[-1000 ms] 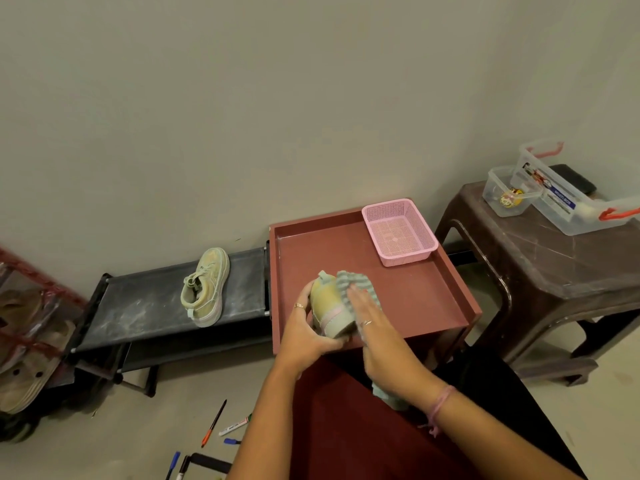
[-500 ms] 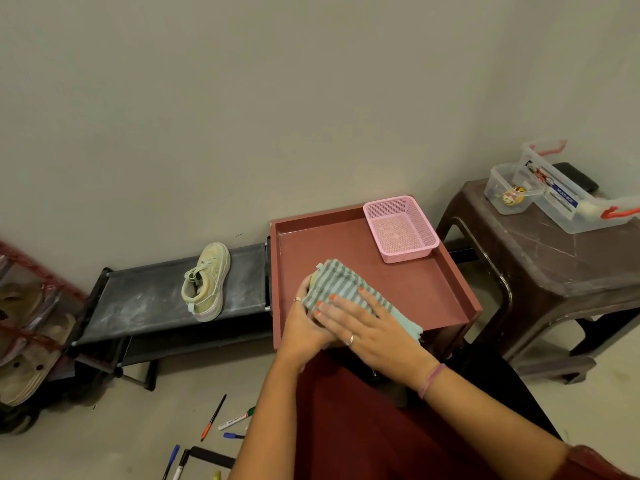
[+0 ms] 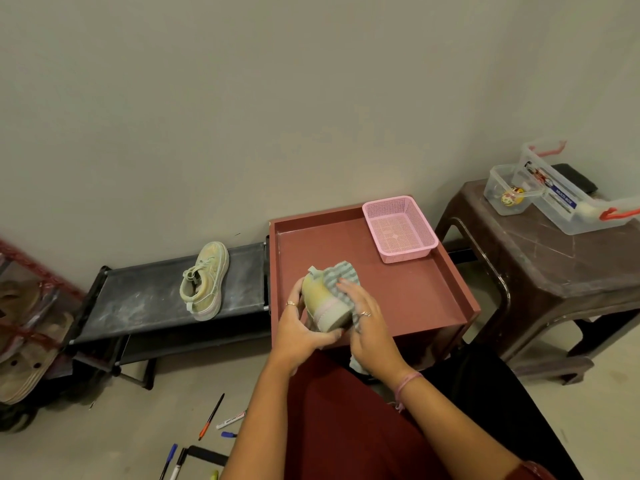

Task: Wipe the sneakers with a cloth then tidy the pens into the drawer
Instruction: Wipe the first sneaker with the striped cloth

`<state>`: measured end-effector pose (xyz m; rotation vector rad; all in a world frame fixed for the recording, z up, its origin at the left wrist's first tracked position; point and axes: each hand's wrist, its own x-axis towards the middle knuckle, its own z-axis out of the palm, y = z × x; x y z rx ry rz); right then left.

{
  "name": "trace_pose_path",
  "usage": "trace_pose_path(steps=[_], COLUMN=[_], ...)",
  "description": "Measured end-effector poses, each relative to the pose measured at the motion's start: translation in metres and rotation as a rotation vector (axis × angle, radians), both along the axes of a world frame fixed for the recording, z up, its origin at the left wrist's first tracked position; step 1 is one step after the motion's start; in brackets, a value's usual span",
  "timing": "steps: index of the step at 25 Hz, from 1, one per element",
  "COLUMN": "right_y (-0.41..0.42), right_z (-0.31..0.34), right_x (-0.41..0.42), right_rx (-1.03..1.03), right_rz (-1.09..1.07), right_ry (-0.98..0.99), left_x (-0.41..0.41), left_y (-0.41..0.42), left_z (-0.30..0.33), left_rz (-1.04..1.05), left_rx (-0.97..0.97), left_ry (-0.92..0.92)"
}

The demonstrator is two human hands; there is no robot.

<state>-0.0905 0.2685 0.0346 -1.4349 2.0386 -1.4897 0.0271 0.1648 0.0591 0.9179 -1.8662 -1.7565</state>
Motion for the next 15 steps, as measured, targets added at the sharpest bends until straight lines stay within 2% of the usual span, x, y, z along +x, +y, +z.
trace_pose_path(steps=[3, 6, 8, 12, 15], right_y=[0.007, 0.008, 0.013, 0.027, 0.02], right_z=[-0.009, 0.01, 0.027, 0.035, 0.031], right_x=[-0.007, -0.013, -0.009, -0.016, -0.023], right_rx=[0.215, 0.252, 0.198, 0.221, 0.211], right_rz=[0.065, 0.088, 0.11, 0.183, 0.225], right_ry=[-0.392, -0.483, -0.346, 0.12, 0.139], left_x=[0.004, -0.001, -0.006, -0.012, -0.012], left_y=[-0.001, -0.001, 0.002, 0.003, -0.011], left_z=[0.001, -0.001, -0.002, -0.002, 0.017], left_rz=[-0.015, -0.015, -0.01, -0.067, -0.226], left_rx=[0.008, 0.015, 0.02, 0.012, -0.062], left_ry=[-0.013, -0.012, 0.001, -0.021, -0.15])
